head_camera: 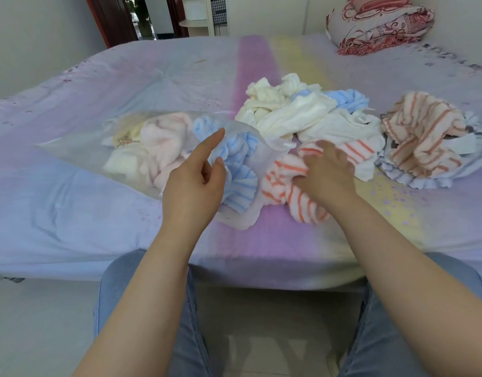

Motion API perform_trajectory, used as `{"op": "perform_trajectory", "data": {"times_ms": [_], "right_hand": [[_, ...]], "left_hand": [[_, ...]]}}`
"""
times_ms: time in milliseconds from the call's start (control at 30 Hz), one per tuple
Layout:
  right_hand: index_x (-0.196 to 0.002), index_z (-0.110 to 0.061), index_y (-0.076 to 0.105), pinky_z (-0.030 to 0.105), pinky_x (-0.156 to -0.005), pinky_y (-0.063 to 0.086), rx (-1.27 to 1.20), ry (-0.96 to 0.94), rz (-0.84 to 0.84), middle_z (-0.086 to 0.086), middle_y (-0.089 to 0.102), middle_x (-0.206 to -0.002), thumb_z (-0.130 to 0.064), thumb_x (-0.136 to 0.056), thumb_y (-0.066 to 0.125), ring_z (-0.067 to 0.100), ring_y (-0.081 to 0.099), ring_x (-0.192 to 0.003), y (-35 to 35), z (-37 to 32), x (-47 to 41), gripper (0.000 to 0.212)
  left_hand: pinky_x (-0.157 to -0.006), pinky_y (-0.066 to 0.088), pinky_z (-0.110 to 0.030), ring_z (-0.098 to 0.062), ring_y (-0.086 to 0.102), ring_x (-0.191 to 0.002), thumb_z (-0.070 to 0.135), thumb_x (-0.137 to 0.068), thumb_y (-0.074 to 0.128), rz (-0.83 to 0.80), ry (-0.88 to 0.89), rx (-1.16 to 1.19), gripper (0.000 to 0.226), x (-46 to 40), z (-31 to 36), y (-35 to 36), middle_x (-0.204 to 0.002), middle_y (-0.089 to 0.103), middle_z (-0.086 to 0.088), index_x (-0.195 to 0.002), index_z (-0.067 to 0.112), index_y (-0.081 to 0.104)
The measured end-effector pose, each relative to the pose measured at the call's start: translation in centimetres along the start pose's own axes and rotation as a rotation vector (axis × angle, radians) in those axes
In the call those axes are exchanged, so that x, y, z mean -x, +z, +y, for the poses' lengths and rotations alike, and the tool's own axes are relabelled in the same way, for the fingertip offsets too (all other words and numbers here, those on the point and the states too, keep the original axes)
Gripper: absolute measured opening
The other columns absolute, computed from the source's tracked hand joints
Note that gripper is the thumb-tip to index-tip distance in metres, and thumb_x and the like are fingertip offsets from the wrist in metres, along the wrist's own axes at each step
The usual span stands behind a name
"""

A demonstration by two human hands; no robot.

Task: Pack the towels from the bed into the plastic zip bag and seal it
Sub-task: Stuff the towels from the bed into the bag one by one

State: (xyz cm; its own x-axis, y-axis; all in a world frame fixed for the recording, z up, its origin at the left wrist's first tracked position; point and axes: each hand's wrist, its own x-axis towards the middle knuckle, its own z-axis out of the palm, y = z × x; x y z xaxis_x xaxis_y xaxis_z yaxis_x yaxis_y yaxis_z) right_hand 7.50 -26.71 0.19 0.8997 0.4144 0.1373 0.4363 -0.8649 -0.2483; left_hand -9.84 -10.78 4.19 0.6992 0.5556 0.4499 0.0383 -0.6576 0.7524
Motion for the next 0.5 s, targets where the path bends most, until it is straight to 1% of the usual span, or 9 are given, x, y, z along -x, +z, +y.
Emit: {"op": "perform_trajectory", "data": {"times_ms": [67,100,167,233,267,300,400,467,500], "right_hand": [[-0.142,-0.022,0.035,0.050,-0.114,0.018,-0.161,0.174,-0.067,0.006,-0.001,-0.160,-0.045,-0.080,0.064,0.037,0.012,-0.145,1.5,1.7,-2.1,0.072],[-0.147,-0.018,0.022,0.048,-0.114,0.022,-0.291,0.232,-0.145,0.009,-0.001,-0.160,-0.046,-0.079,0.067,0.037,0.016,-0.144,2.5,2.4,-3.2,0.085],[-0.150,-0.011,0.007,0.043,-0.109,0.033,-0.446,0.239,-0.242,0.015,0.023,-0.154,-0.043,-0.080,0.068,0.036,0.034,-0.137,4.0,3.1,-4.2,0.099],[-0.139,-0.006,0.034,0.035,-0.095,0.041,-0.405,0.144,-0.272,0.011,0.055,-0.123,-0.036,-0.086,0.063,0.031,0.050,-0.122,4.3,3.0,-4.3,0.067],[-0.125,-0.006,0.048,0.033,-0.089,0.041,-0.343,0.084,-0.290,0.008,0.059,-0.104,-0.031,-0.089,0.058,0.030,0.054,-0.115,4.1,2.8,-4.1,0.045],[-0.121,-0.005,0.052,0.032,-0.089,0.040,-0.297,0.037,-0.321,0.008,0.059,-0.100,-0.029,-0.091,0.055,0.028,0.054,-0.112,3.6,2.5,-3.8,0.038],[-0.121,-0.014,0.056,0.023,-0.084,0.042,-0.296,-0.079,-0.410,0.006,0.060,-0.119,-0.025,-0.087,0.061,0.021,0.055,-0.108,0.2,1.3,-1.1,0.036],[-0.090,-0.020,0.067,0.022,-0.073,0.044,-0.383,-0.205,-0.541,0.003,0.069,-0.097,-0.017,-0.083,0.065,0.016,0.060,-0.089,-2.3,0.6,1.5,0.007],[-0.081,-0.023,0.068,0.024,-0.074,0.046,-0.419,-0.281,-0.637,0.000,0.070,-0.088,-0.013,-0.082,0.067,0.014,0.063,-0.083,-3.6,0.4,2.9,0.010]], "left_hand": [[-0.056,0.039,-0.013,-0.004,0.042,-0.052,0.021,-0.095,0.048,-0.001,-0.006,0.006,0.044,0.1,0.0,0.0,-0.049,0.040,0.014,-0.131,0.046,0.050],[-0.056,0.039,-0.012,-0.004,0.042,-0.052,0.021,-0.095,0.048,0.000,-0.008,0.007,0.044,0.1,0.0,0.0,-0.049,0.040,0.014,-0.131,0.045,0.050],[-0.055,0.038,-0.012,-0.004,0.042,-0.052,0.021,-0.095,0.048,0.007,-0.013,0.004,0.044,0.1,0.1,0.2,-0.049,0.040,0.014,-0.132,0.045,0.050],[-0.056,0.039,-0.014,-0.005,0.042,-0.052,0.021,-0.095,0.048,0.018,-0.014,0.001,0.045,0.1,0.1,0.2,-0.049,0.040,0.014,-0.133,0.045,0.049],[-0.057,0.040,-0.017,-0.005,0.042,-0.052,0.022,-0.095,0.048,0.028,-0.013,-0.002,0.045,0.1,0.1,0.2,-0.050,0.040,0.014,-0.134,0.045,0.047],[-0.058,0.041,-0.019,-0.006,0.042,-0.053,0.022,-0.095,0.049,0.042,-0.010,-0.005,0.047,0.1,0.0,0.2,-0.050,0.041,0.013,-0.136,0.044,0.045],[-0.059,0.042,-0.022,-0.006,0.047,-0.056,0.025,-0.093,0.054,0.110,-0.006,-0.048,0.045,0.5,-0.1,-0.3,-0.052,0.046,0.012,-0.136,0.036,0.047],[-0.058,0.042,-0.024,-0.008,0.051,-0.058,0.029,-0.092,0.056,0.165,-0.010,-0.081,0.037,0.7,-0.3,-0.7,-0.055,0.050,0.007,-0.130,0.031,0.054],[-0.058,0.042,-0.025,-0.010,0.053,-0.059,0.031,-0.092,0.057,0.188,-0.013,-0.100,0.034,0.8,-0.4,-0.9,-0.058,0.053,0.005,-0.126,0.029,0.057]]}}
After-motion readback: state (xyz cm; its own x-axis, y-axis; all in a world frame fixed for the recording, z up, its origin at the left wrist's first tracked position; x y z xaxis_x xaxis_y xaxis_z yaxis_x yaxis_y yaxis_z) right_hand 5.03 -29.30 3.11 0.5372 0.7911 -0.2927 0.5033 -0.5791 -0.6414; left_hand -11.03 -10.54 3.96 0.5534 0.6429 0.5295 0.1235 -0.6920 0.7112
